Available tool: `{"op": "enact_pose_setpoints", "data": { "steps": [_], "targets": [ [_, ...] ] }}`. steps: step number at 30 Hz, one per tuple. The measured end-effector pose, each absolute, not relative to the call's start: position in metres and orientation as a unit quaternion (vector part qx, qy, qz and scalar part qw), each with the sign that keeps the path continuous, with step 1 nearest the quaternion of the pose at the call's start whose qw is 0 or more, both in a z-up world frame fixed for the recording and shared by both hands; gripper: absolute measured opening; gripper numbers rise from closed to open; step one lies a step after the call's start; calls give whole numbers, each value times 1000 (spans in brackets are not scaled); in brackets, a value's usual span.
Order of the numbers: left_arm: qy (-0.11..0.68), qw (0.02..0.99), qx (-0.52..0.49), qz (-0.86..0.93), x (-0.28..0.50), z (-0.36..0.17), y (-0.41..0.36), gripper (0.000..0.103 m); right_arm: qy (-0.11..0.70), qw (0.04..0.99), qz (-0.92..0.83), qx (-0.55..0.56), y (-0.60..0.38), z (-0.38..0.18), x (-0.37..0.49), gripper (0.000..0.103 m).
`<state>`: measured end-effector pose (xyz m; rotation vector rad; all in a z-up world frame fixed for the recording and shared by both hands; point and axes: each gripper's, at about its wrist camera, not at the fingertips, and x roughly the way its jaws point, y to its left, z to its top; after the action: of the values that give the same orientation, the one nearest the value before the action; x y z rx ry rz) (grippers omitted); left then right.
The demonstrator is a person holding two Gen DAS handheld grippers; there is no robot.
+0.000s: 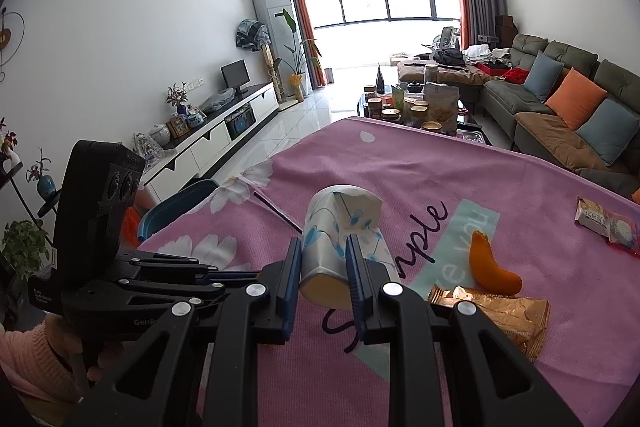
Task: Collect trash
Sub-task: 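Carry orange peel and paper cup to the teal bin and release both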
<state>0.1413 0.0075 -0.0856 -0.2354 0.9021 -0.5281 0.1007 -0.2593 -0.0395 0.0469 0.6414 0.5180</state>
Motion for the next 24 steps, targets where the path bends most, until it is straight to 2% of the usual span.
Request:
{"op": "enact_pose_setpoints", "data": {
  "steps": [24],
  "targets": [
    [382, 900, -135, -159, 103, -51, 105, 11, 300, 895, 330, 3, -193, -26, 101, 21]
  ]
}}
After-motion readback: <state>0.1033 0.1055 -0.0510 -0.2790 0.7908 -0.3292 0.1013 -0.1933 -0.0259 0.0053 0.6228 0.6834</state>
